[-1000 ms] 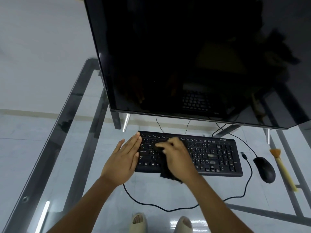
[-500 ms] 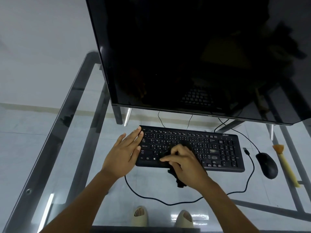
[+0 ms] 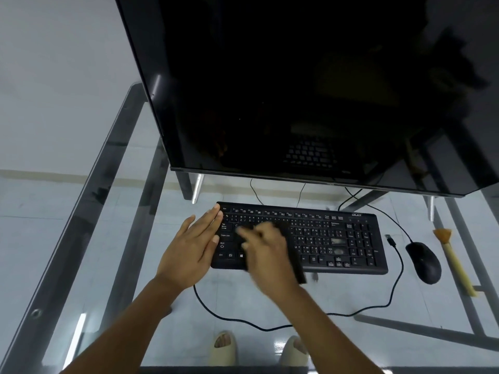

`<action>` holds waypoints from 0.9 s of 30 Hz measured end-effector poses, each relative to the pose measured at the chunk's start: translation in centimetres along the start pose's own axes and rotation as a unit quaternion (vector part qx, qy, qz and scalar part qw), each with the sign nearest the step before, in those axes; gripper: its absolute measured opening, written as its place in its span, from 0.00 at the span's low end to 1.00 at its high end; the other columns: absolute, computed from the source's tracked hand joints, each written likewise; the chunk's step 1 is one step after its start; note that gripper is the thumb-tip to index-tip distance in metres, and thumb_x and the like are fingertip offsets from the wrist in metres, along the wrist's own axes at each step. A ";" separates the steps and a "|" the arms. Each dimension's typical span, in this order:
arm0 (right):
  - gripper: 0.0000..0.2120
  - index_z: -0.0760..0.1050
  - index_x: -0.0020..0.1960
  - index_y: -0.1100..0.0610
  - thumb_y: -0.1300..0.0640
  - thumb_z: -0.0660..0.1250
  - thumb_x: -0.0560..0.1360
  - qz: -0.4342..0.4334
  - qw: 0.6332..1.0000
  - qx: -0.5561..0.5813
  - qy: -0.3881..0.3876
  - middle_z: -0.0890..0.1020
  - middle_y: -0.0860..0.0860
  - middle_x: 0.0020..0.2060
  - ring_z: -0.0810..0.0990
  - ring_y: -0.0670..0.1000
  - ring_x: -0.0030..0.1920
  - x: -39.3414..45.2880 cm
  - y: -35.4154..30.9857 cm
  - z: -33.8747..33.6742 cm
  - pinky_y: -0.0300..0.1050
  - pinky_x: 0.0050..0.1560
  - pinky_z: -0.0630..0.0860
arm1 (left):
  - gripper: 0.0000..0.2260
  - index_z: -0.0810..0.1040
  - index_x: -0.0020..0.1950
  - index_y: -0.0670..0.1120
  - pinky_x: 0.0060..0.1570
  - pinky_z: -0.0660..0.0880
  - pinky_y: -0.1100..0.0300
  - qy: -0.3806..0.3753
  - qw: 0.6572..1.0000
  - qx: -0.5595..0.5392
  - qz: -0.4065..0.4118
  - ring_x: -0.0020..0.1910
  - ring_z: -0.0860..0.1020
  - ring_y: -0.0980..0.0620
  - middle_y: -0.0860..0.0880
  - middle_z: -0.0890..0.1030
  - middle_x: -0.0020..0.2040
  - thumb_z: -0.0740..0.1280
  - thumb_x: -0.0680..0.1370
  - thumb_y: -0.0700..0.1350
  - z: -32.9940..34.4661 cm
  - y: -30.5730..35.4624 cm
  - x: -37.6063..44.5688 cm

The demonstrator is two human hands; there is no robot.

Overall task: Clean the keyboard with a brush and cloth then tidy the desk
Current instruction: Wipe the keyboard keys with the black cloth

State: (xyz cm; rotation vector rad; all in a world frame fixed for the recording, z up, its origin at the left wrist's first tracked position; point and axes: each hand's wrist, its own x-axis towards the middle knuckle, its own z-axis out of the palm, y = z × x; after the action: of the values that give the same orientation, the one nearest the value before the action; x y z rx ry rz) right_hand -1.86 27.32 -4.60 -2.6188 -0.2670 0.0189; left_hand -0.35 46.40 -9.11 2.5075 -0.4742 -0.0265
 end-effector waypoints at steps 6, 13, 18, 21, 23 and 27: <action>0.17 0.77 0.64 0.54 0.64 0.66 0.76 0.050 0.996 -0.002 0.073 0.76 0.56 0.48 0.77 0.54 0.44 4.2 2.8 -0.9 0.51 0.47 0.80 | 0.23 0.58 0.77 0.48 0.75 0.51 0.53 0.000 1.000 -0.006 0.004 0.76 0.55 0.60 0.56 0.55 0.78 0.46 0.83 0.54 -0.3 0.2 -0.1; 0.17 0.71 0.67 0.52 0.58 0.61 0.79 -0.016 1.000 -0.007 -0.008 0.73 0.53 0.52 0.72 0.54 0.52 2.3 -1.5 0.9 0.46 0.50 0.71 | 0.22 0.61 0.76 0.47 0.74 0.55 0.52 0.022 1.000 0.015 -0.005 0.75 0.59 0.57 0.53 0.59 0.77 0.46 0.83 0.53 0.0 0.5 0.0; 0.14 0.75 0.62 0.46 0.53 0.58 0.79 0.086 0.995 -0.041 0.038 0.74 0.52 0.55 0.74 0.55 0.55 0.0 5.1 -1.4 0.45 0.54 0.71 | 0.22 0.71 0.71 0.42 0.74 0.53 0.44 0.092 0.992 0.075 -0.052 0.75 0.61 0.48 0.48 0.69 0.72 0.50 0.82 0.51 0.1 3.5 1.4; 0.12 0.73 0.42 0.48 0.42 0.60 0.78 0.035 0.998 -0.049 0.034 0.78 0.50 0.43 0.76 0.52 0.45 -1.7 3.1 -1.6 0.49 0.46 0.73 | 0.22 0.70 0.71 0.41 0.74 0.54 0.45 0.084 0.994 0.062 -0.022 0.75 0.62 0.48 0.45 0.69 0.72 0.51 0.82 0.48 1.6 7.6 3.9; 0.12 0.74 0.43 0.48 0.48 0.55 0.78 0.000 0.999 -0.030 0.011 0.77 0.49 0.45 0.72 0.51 0.46 -2.6 3.1 -2.0 0.44 0.48 0.67 | 0.22 0.68 0.73 0.42 0.74 0.53 0.47 0.050 0.998 0.047 0.007 0.75 0.61 0.50 0.46 0.68 0.73 0.49 0.82 0.49 2.9 9.7 5.8; 0.21 0.72 0.65 0.46 0.62 0.59 0.76 0.098 0.994 -0.025 0.028 0.73 0.55 0.52 0.70 0.54 0.51 -5.1 8.6 -3.0 0.46 0.51 0.69 | 0.25 0.64 0.75 0.45 0.75 0.51 0.48 -0.012 0.998 0.048 0.043 0.76 0.55 0.53 0.49 0.63 0.76 0.46 0.82 0.53 4.8 11.8 8.5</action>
State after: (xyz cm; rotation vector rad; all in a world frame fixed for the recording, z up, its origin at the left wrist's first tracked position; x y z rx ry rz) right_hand -5.13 17.56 -6.32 -2.6807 0.0099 0.0072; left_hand 3.12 31.89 -5.87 2.5807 -0.6050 0.0001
